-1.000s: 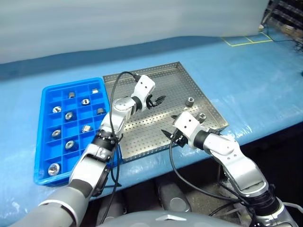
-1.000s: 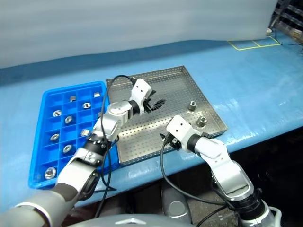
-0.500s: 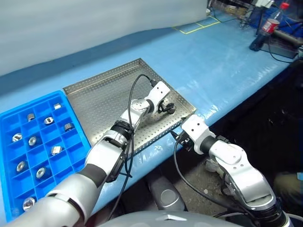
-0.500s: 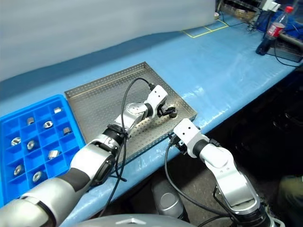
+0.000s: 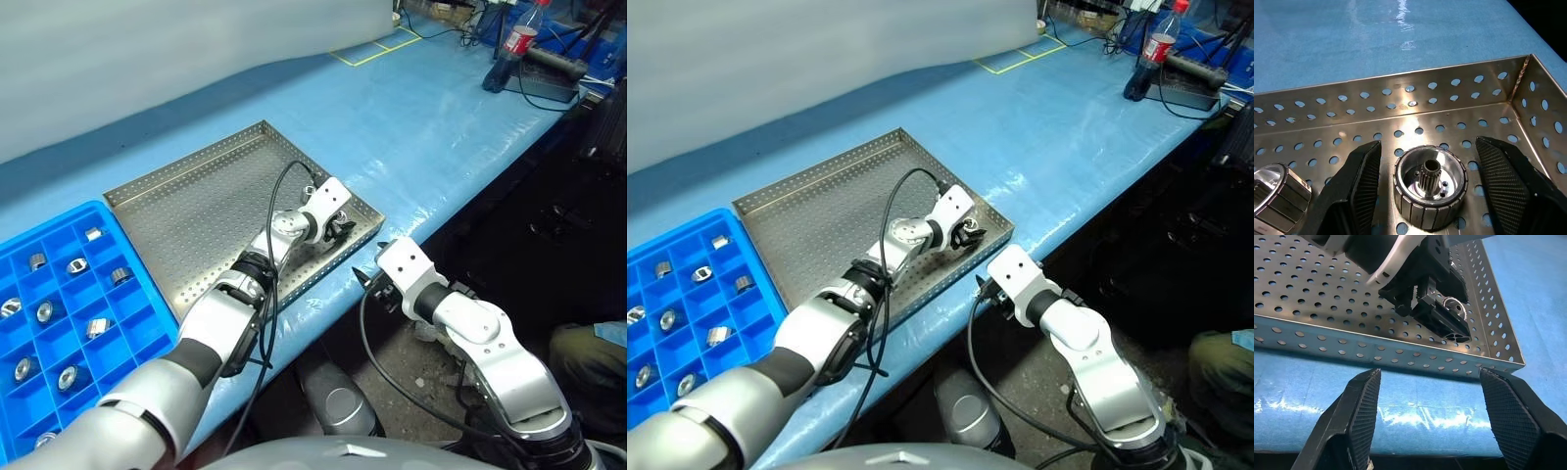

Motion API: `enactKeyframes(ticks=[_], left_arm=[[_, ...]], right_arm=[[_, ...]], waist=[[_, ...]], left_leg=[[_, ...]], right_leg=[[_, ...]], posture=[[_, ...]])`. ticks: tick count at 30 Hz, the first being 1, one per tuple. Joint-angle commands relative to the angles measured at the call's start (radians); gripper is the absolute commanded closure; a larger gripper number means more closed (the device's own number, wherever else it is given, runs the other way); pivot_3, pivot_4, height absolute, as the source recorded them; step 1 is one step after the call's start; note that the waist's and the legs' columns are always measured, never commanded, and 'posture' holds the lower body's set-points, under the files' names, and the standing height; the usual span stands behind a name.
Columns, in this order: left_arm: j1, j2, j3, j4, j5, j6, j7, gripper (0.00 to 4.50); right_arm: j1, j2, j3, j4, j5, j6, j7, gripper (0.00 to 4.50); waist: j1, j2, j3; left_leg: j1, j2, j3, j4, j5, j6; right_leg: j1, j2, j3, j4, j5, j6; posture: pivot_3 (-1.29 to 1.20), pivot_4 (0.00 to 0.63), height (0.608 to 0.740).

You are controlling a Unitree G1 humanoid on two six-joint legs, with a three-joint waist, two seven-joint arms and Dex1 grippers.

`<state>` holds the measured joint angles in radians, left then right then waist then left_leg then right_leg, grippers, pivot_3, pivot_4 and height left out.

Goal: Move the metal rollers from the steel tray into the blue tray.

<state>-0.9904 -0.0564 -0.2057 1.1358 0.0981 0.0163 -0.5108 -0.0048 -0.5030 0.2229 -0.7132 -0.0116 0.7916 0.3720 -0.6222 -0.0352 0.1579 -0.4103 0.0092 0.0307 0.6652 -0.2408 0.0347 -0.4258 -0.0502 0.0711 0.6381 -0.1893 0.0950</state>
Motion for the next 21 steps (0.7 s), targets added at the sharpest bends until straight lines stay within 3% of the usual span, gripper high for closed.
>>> enactKeyframes(ticks=[1,2,10,12,16,21], left_arm=[[-0.008,-0.007,-0.001,-0.01,0.015,-0.008,0.001,2.36],[-0.006,-0.007,-0.001,-0.012,0.016,-0.008,-0.001,2.67],[-0.003,0.008,0.014,-0.042,0.006,-0.016,-0.015,2.79],[0.006,0.02,0.051,-0.123,-0.039,-0.012,-0.03,2.79],[0.087,0.075,0.102,-0.417,-0.136,0.12,-0.116,2.79],[0.357,0.272,0.12,-1.039,-0.183,0.419,-0.154,2.79]], right_arm=[[-0.004,0.005,-0.026,-0.03,-0.007,-0.015,-0.011,1.13],[-0.006,0.007,-0.027,-0.028,-0.006,-0.018,-0.012,1.13],[-0.024,0.012,-0.025,-0.008,-0.006,-0.033,-0.014,1.13],[-0.028,0.017,-0.025,0.002,0.002,-0.04,-0.009,1.13],[-0.042,0.045,-0.042,0.033,0.058,-0.059,0.028,1.13],[-0.096,0.053,-0.039,0.097,0.13,-0.095,0.112,1.13]], waist=[[0.0,0.0,0.0],[0.0,0.0,0.0],[0.001,0.0,0.0],[0.001,0.0,0.0],[0.003,-0.001,0.001],[0.006,0.0,0.001]], left_leg=[[0.0,0.0,0.0,0.0,0.0,0.0],[0.0,0.0,0.0,0.0,0.0,0.0],[0.0,-0.001,0.0,0.0,0.0,0.001],[0.001,-0.001,0.0,0.0,0.0,0.001],[0.0,-0.001,0.001,0.0,0.001,0.002],[0.004,-0.001,0.003,-0.002,0.001,0.002]], right_leg=[[0.0,0.0,0.0,0.0,0.0,0.0],[0.001,0.0,0.0,0.0,0.0,0.0],[0.002,-0.002,0.0,-0.001,0.0,0.001],[0.001,-0.002,0.0,-0.001,0.0,0.001],[0.001,-0.003,0.0,0.0,0.001,0.002],[0.002,-0.002,0.003,0.004,0.001,0.002]], posture=[[-0.6,0.15,0.74],[-0.6,0.15,0.74],[-0.58,0.15,0.74],[-0.57,0.15,0.74],[-0.54,0.15,0.74],[-0.43,0.15,0.74]])
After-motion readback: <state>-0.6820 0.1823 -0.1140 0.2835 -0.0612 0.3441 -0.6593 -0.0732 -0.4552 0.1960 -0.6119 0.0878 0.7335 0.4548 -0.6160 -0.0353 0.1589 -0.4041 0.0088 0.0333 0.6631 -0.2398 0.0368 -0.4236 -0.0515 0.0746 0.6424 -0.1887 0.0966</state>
